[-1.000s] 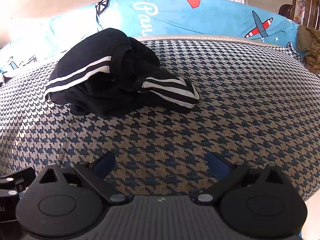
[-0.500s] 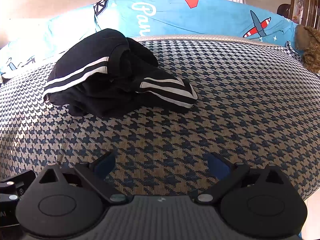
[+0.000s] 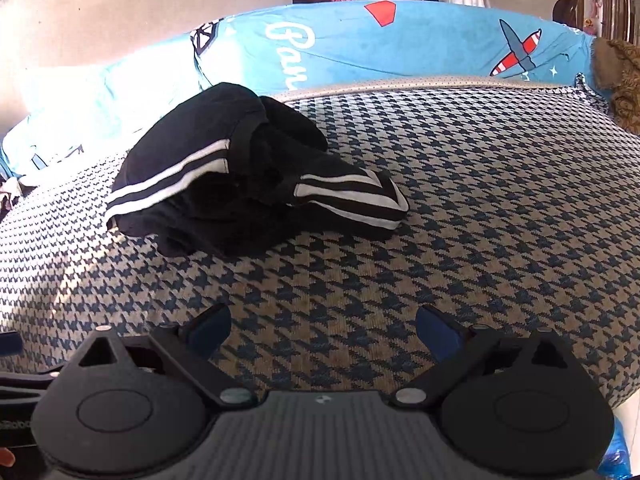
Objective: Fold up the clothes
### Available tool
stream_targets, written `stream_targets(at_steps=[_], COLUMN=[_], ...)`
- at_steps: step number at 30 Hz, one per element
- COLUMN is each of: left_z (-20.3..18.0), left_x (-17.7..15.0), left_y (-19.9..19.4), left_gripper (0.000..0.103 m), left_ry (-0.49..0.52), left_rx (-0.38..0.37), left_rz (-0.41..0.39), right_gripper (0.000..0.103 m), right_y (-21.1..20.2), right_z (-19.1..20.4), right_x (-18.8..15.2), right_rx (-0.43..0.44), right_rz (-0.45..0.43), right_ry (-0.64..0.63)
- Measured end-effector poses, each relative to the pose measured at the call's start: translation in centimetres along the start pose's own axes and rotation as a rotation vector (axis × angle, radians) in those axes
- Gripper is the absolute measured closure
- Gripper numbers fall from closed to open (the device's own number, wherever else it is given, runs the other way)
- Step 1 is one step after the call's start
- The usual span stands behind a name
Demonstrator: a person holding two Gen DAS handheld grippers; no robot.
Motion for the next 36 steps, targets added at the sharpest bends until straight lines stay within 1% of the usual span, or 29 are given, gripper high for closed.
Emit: stream_targets(at_steps=[7, 12, 15, 19, 22, 26, 29, 31, 33, 34, 35, 36], left_z=[1.0, 1.8, 2.2, 2.4, 2.4, 2.8, 3.3, 3.6, 3.9, 4.0, 4.1, 4.3], left_x=[0.4, 1.5, 2.3, 3.8, 4.9, 6.8, 8.3, 9.4, 10.7, 11.3, 11.9, 12.6], left_y=[0.9, 1.5, 1.9, 2.4, 2.9, 3.7, 4.4, 5.0, 5.6, 5.7, 5.9, 6.0], left_gripper=[0.0, 0.0, 0.0, 0.0, 0.0, 0.0, 0.0, 0.0, 0.0, 0.0, 0.0, 0.0], left_ry=[-0.004, 0.01, 0.01, 0.024, 0.051, 0.08, 0.071, 0.057, 0.049, 0.047, 0.044, 0.04], left_rx=[-0.011, -0.005, -0.017, -0.021, -0.019, -0.005, -0.017, -0.029, -0.032, -0.032, -0.031, -0.028], left_rz=[0.002, -0.008, -0.01, -0.022, -0.031, -0.047, -0.052, -0.049, -0.049, -0.056, -0.067, -0.082], right_gripper=[0.004, 0.004, 0.004, 0.004, 0.005, 0.009, 0.014, 0.014, 0.02, 0.027, 0.036, 0.043], right_y=[-0.2, -0.2, 0.0, 0.9, 1.8, 3.0, 4.0, 4.6, 5.2, 5.5, 5.8, 6.1], right_z=[0.8, 1.4, 1.8, 2.3, 2.8, 3.2, 3.5, 3.7, 3.9, 4.0, 4.1, 4.3], right_x=[1.5, 2.8, 4.2, 6.0, 7.3, 8.3, 8.9, 9.3, 9.7, 9.9, 10.1, 10.3], right_rx=[0.038, 0.066, 0.104, 0.166, 0.189, 0.211, 0.227, 0.237, 0.248, 0.253, 0.258, 0.265], right_rz=[-0.014, -0.025, -0.03, -0.038, -0.047, -0.048, -0.047, -0.046, -0.045, -0.044, -0.044, -0.043], right_ry=[-0.017, -0.035, -0.046, -0.038, -0.033, -0.016, -0.001, 0.008, 0.018, 0.023, 0.028, 0.031])
Point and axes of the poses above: each gripper's, at about its wrist camera, not at the fingertips, and y roughly the way its jaws point, z to its left, x to its top, the point moved 9 cm from there along y, roughly the way its jaws point, and after that the axes turned 1 degree about -y, right-handed, at the moved point
